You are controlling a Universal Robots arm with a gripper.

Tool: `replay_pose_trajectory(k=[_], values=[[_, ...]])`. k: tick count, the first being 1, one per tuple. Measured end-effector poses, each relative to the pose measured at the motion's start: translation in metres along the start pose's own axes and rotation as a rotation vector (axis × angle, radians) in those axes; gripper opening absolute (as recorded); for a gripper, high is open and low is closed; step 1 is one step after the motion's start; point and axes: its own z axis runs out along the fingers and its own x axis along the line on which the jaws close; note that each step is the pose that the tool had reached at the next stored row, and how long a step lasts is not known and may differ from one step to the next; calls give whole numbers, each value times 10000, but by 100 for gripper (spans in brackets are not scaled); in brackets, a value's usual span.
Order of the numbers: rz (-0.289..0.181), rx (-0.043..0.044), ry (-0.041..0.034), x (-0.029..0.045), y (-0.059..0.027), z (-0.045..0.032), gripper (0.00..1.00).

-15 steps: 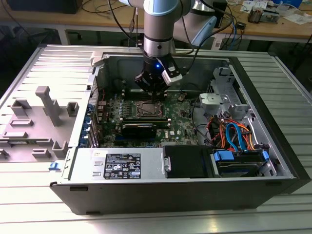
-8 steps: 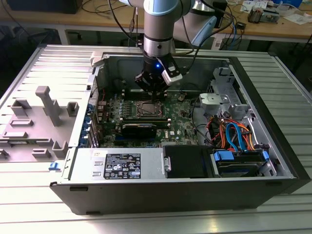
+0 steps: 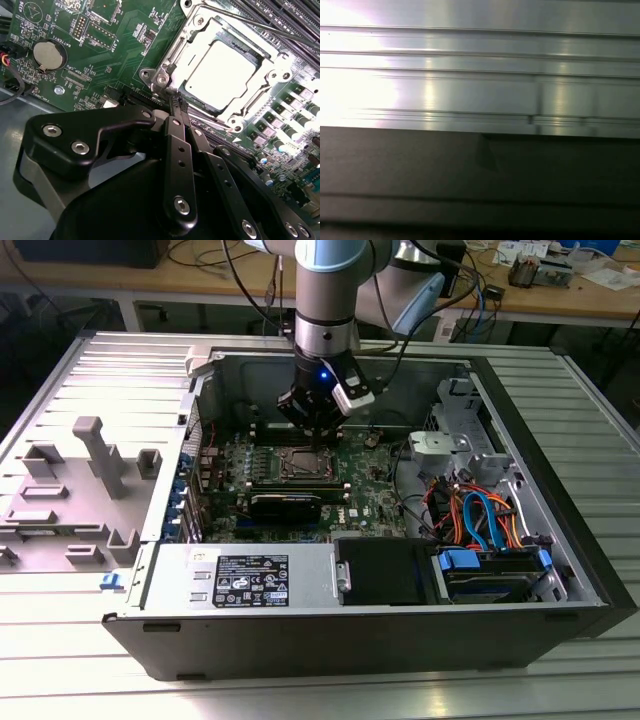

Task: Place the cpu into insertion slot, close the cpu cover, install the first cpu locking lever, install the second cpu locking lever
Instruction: 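Install the first cpu locking lever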

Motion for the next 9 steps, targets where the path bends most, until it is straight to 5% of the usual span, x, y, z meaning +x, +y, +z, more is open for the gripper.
replay_pose_trajectory(k=[9], values=[[0, 3, 4, -1, -23, 5, 11]])
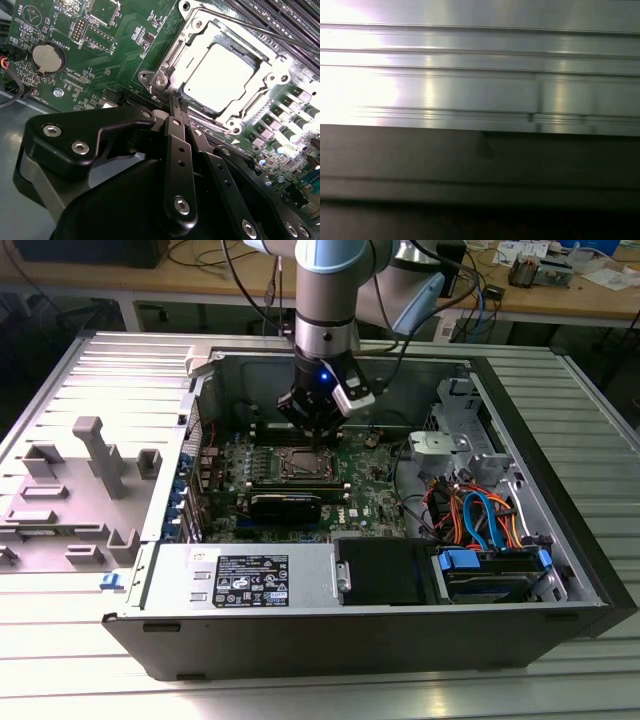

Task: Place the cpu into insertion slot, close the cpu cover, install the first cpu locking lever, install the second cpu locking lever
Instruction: 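Install the first cpu locking lever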

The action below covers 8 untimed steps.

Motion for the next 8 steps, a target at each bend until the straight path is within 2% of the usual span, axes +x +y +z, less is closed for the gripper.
replay_pose_trajectory(k=[5, 8], values=[[0, 3, 9, -6, -14, 12, 11], [-1, 34, 19, -11, -14, 39, 11]])
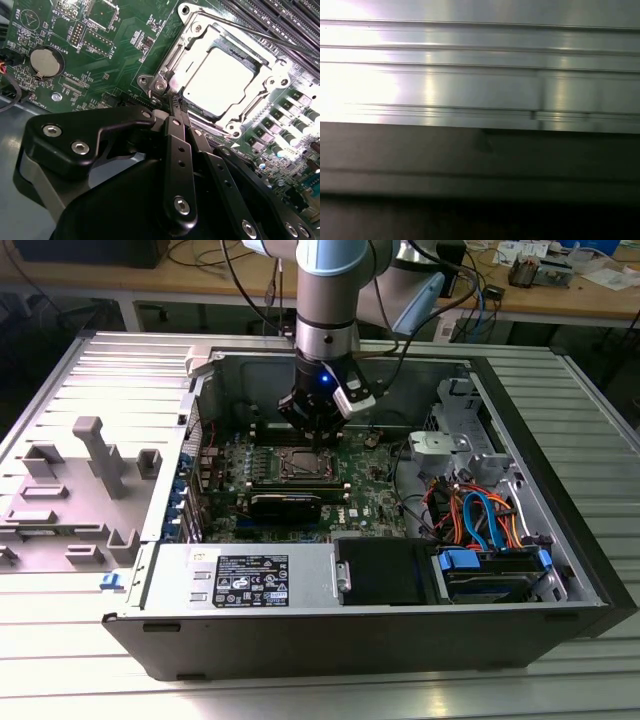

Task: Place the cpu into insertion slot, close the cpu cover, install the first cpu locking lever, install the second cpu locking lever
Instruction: 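Install the first cpu locking lever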

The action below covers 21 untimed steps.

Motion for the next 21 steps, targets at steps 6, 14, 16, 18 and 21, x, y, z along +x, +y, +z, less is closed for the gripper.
replay_pose_trajectory(k=[6, 14, 16, 18, 21], values=[[-1, -3, 0, -7, 22, 5, 11], [-49, -108, -7, -19, 25, 12, 11], [-74, -153, -11, -19, 25, 7, 11], [-75, -151, -10, -19, 23, -47, 11], [-78, -150, -10, -19, 8, -88, 11]])
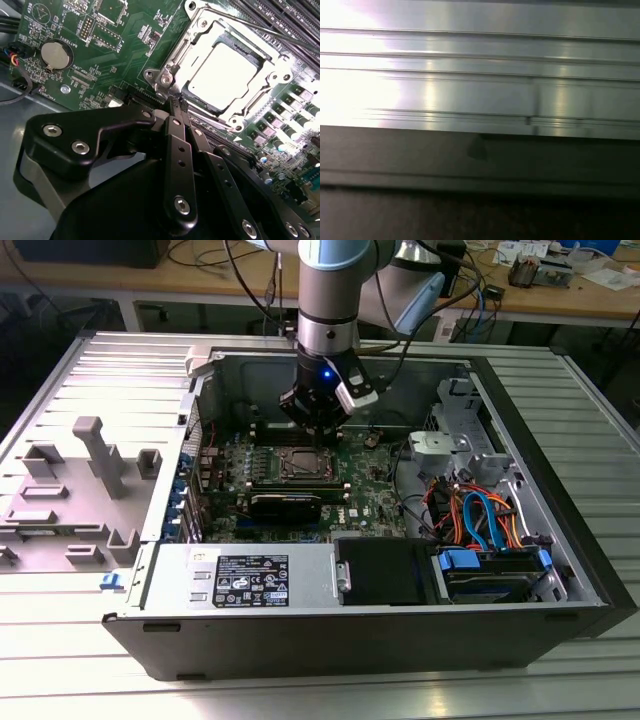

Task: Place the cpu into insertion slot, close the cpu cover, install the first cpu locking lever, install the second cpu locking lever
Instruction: 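Install the first cpu locking lever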

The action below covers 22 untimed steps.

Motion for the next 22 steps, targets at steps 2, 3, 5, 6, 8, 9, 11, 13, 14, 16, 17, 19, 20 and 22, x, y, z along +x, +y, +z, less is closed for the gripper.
replay_pose_trajectory(k=[2, 3, 5, 6, 8, 9, 11, 13, 14, 16, 17, 19, 20, 22], values=[[4, 1, 1, 1, -4, 0, 11], [3, 1, 1, 1, -11, 0, 11], [3, 1, 1, 1, -15, 0, 11], [3, 1, 1, 2, -15, 0, 11], [3, 1, 1, 2, -16, 0, 11], [3, 0, 1, 2, -16, 0, 11], [2, 0, 1, 2, -19, 0, 11], [1, 2, 2, 1, -26, 0, 11], [3, 1, 1, 2, -35, 0, 11], [2, 1, 2, 3, -56, 1, 11], [3, 0, 1, 4, -65, 1, 11], [3, 1, 1, 4, -76, 1, 11], [3, 1, 1, 5, -79, 2, 11], [4, 0, 1, 5, -81, 2, 11]])
